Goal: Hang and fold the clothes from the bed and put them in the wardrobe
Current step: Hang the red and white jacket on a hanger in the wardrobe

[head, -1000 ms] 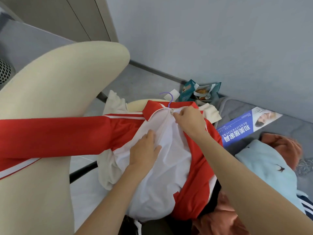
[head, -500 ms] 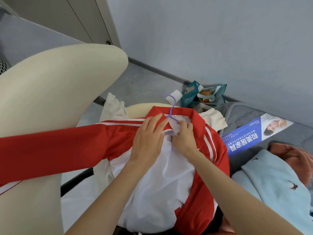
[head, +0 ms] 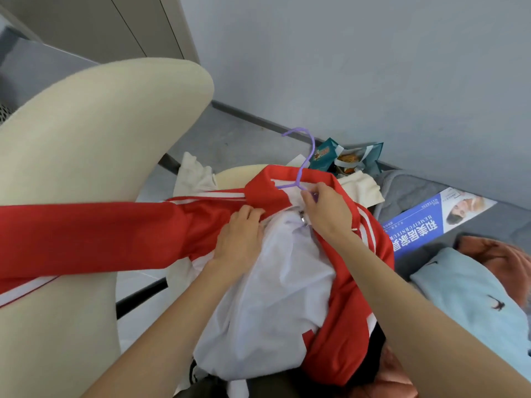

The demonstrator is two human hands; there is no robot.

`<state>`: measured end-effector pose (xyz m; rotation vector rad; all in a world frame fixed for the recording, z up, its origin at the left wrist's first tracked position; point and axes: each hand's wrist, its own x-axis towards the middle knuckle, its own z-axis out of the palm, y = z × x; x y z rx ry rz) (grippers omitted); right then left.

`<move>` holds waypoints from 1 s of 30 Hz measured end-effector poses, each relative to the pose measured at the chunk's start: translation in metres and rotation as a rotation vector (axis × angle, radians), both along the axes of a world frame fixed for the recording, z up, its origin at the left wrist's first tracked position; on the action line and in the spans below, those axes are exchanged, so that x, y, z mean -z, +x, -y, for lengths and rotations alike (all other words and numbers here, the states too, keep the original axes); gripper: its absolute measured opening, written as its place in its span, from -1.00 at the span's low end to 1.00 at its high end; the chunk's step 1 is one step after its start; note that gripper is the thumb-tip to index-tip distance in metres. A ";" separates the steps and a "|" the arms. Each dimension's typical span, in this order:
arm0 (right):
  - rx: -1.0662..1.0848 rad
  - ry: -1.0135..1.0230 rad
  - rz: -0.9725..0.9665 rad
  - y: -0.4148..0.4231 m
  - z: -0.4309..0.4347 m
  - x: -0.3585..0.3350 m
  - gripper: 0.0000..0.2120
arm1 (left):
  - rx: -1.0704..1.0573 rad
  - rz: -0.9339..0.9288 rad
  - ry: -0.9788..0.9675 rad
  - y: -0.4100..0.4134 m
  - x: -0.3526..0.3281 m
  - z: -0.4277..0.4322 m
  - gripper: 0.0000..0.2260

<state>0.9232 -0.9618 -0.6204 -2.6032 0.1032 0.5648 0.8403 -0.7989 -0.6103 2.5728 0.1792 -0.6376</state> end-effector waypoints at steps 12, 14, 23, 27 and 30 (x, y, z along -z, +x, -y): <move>-0.133 0.189 0.539 -0.114 0.000 -0.198 -0.89 | 0.030 0.562 0.113 -0.055 -0.166 -0.019 -0.67; -0.113 0.226 0.596 -0.149 -0.005 -0.226 -0.90 | 0.079 0.617 0.136 -0.075 -0.197 -0.030 -0.73; 0.057 0.398 0.702 -0.324 -0.026 -0.314 -0.89 | 0.246 0.728 -0.082 -0.242 -0.308 -0.053 -0.76; 0.151 0.429 0.746 -0.389 -0.027 -0.341 -0.87 | 0.229 0.758 -0.073 -0.309 -0.344 -0.059 -0.77; 0.387 0.330 0.673 -0.427 -0.026 -0.348 -0.77 | 0.169 0.802 -0.072 -0.351 -0.365 -0.070 -0.80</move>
